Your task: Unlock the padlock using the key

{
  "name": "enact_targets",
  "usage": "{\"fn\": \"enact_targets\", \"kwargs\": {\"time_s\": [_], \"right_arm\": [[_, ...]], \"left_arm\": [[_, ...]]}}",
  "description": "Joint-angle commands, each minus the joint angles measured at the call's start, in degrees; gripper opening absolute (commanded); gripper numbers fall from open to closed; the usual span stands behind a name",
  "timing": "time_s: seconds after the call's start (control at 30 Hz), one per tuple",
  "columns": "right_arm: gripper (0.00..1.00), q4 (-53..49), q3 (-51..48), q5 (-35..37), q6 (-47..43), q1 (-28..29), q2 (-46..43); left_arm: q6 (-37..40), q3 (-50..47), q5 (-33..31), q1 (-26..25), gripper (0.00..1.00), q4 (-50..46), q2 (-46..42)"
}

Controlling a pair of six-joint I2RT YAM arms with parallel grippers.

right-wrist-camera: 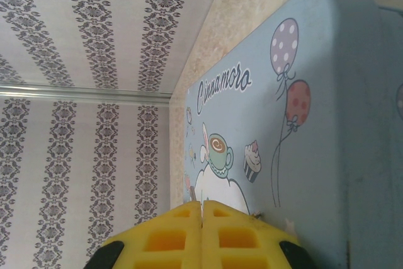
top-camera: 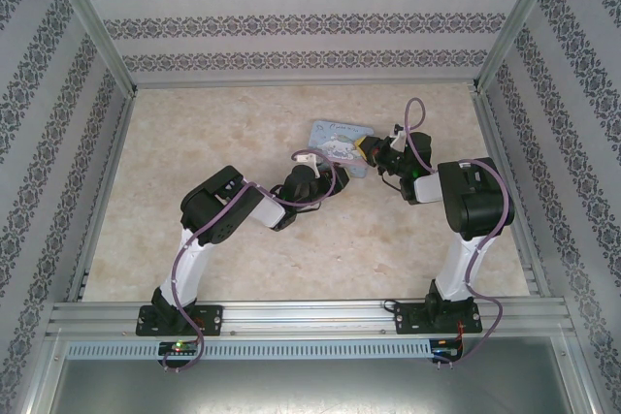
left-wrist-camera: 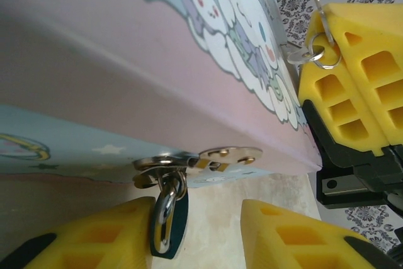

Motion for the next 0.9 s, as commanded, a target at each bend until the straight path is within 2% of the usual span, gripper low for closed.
{"fn": "enact_targets", "kwargs": {"time_s": [0.0, 0.73, 0.87], "right_arm": [[0.0, -2.07, -1.29, -0.49, -0.71, 0.22, 1.69], [0.0, -1.85, -1.32, -0.57, -0.52, 0.22, 2.13], [0.0, -1.91, -0.94, -0.95, -0.32, 0.19, 1.62]], "left_arm": [[0.49, -0.67, -1.5, -0.19, 0.37, -3.03, 1.05], [3.74, 1.79, -2.7, -0.27, 0.21, -11.93, 1.03], [3.55, 1.99, -2.38, -0.14, 0.09, -12.3, 0.84]]}}
